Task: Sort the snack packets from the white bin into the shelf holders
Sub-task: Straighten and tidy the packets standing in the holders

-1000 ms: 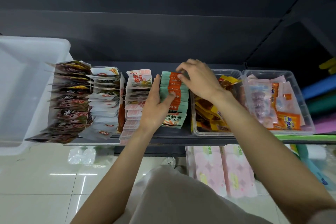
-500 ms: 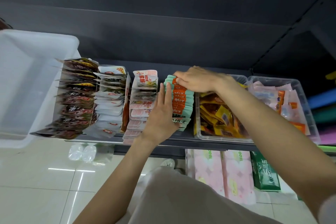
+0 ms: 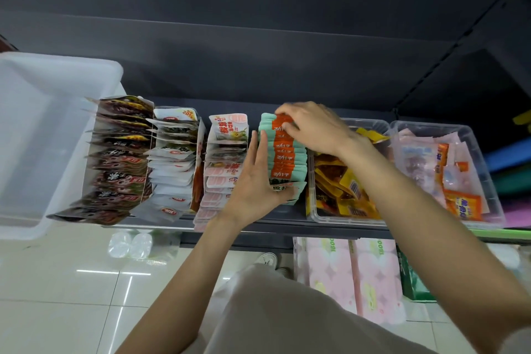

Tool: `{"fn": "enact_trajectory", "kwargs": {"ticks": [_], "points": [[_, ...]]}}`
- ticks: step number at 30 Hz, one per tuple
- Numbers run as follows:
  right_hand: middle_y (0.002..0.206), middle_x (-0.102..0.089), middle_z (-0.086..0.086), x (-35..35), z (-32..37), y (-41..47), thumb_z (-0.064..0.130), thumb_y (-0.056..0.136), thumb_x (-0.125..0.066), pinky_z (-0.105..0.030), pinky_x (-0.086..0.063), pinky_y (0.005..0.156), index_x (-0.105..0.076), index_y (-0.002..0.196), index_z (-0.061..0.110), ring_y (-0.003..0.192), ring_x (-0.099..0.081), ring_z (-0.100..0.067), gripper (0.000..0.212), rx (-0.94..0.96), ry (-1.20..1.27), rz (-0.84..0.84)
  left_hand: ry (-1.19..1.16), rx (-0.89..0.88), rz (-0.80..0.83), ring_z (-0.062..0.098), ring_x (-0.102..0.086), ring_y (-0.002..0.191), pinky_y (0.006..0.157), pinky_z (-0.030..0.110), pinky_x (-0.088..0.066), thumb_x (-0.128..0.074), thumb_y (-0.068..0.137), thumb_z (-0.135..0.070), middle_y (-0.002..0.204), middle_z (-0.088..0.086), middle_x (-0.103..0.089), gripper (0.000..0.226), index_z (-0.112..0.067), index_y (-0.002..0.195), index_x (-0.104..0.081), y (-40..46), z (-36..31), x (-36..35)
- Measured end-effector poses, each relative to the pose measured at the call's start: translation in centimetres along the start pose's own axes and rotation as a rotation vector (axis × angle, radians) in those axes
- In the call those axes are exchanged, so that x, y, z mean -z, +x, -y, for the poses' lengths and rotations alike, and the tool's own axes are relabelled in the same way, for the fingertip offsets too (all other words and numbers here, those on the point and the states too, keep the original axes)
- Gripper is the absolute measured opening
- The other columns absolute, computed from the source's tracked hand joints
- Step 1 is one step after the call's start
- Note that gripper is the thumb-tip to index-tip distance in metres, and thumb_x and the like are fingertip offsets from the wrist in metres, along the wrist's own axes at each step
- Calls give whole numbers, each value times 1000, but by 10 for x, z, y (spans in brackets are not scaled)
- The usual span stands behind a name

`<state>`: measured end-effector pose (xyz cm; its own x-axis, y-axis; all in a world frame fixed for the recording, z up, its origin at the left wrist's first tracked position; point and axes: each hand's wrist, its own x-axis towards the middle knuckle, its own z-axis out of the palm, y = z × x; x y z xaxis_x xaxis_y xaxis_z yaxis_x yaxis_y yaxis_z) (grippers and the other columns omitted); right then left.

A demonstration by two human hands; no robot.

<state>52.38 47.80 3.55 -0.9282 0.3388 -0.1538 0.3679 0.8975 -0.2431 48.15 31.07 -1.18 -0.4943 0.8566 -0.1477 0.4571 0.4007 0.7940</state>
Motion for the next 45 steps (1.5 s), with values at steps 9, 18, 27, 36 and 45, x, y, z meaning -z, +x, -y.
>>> {"fn": "enact_trajectory", "kwargs": {"ticks": [9, 18, 27, 36, 45], "points": [[160, -6, 7, -37, 46, -48, 21, 102, -37, -31, -13, 118, -8, 152, 26, 146, -6, -9, 58, -423, 1060, -322, -685, 222, -59, 8, -27, 139, 110, 28, -25, -40, 99, -39, 154, -9, -25, 59, -36, 150, -12, 26, -21, 13], [159, 9, 8, -46, 39, -41, 21, 102, -37, -21, -14, 107, -2, 152, 29, 145, 4, -9, 62, -365, 1200, -198, -776, 225, -33, 9, -39, 130, 106, 30, -35, -35, 100, -38, 150, -8, -32, 55, -37, 150, -11, 32, -14, 12], [159, -10, 8, -31, 12, -75, 25, 97, -50, -35, -16, 119, -25, 147, 32, 145, -7, -6, 56, -192, 851, -295, -471, 6, -34, 3, -19, 141, 115, 35, -24, -61, 87, -41, 154, -14, -23, 72, -37, 146, -22, 5, -11, 34], [148, -39, -8, -61, 16, -91, 15, 82, -72, -47, -46, 101, -57, 98, 16, 136, -37, -28, 22, -35, 247, -341, -226, 40, -35, -2, 4, 140, 108, 7, -9, -44, 99, -15, 157, -10, 2, 66, -24, 150, -4, -3, -4, 0], [160, 6, -1, -80, 60, -83, 12, 97, -49, -16, -5, 110, 0, 151, 18, 145, 8, -11, 73, -283, 521, -299, -627, 170, -235, 4, -37, 132, 108, 25, -36, -41, 100, -18, 145, -10, -37, 61, -24, 151, -7, 5, -9, -20]]}}
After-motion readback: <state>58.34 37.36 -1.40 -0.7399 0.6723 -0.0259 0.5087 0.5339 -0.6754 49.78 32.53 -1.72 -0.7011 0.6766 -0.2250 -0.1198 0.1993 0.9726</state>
